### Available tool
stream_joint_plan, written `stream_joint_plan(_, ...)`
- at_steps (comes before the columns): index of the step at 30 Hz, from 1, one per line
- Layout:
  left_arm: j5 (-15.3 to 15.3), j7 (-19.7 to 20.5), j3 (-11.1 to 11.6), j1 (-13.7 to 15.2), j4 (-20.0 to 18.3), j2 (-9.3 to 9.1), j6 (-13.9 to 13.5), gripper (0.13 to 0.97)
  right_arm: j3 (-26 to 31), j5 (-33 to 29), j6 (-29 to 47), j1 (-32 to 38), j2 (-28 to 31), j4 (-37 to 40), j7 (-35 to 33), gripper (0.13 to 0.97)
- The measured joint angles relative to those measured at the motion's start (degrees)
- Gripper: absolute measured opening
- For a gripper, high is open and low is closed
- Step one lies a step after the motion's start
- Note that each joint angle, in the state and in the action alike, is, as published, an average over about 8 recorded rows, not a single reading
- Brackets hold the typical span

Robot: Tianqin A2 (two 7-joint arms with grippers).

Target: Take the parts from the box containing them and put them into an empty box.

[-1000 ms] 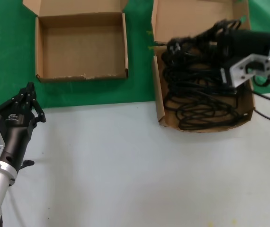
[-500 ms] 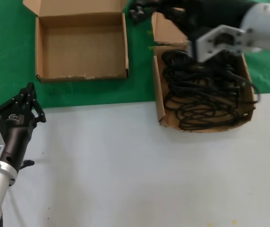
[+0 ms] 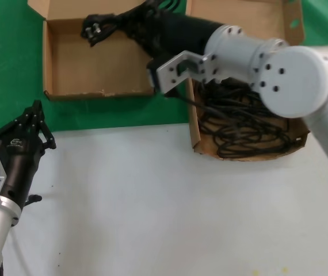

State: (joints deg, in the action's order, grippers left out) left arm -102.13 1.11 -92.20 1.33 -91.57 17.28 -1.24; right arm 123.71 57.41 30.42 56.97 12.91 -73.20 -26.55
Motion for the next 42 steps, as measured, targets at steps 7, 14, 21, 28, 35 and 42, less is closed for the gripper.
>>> stream_joint_plan(7,0.0,0.0,0.0,0.0,0.0,0.00,0.0,0.145,1.7,4.7,-3.2,1.2,-3.8,6.8,-5.6,0.180)
stream_joint_plan(14,0.0,0.0,0.0,0.0,0.0,0.00,0.0,0.145,2.6,9.4,-5.6,2.0,-6.1,11.9,-11.1,0.180)
stream_joint_plan(21,0.0,0.0,0.0,0.0,0.0,0.00,0.0,0.145,2.8,12.4,-7.1,2.6,-7.2,15.5,-15.1,0.206)
stream_joint_plan(28,0.0,0.0,0.0,0.0,0.0,0.00,0.0,0.145,2.2,15.0,-8.2,2.2,-7.0,16.0,-17.6,0.269)
stream_joint_plan(35,0.0,0.0,0.0,0.0,0.0,0.00,0.0,0.145,-1.2,15.5,-8.9,-1.4,-6.0,10.0,-11.5,0.365)
stream_joint_plan(42,0.0,0.0,0.0,0.0,0.0,0.00,0.0,0.145,-6.4,14.6,-9.0,-8.3,-4.8,1.0,1.2,0.492)
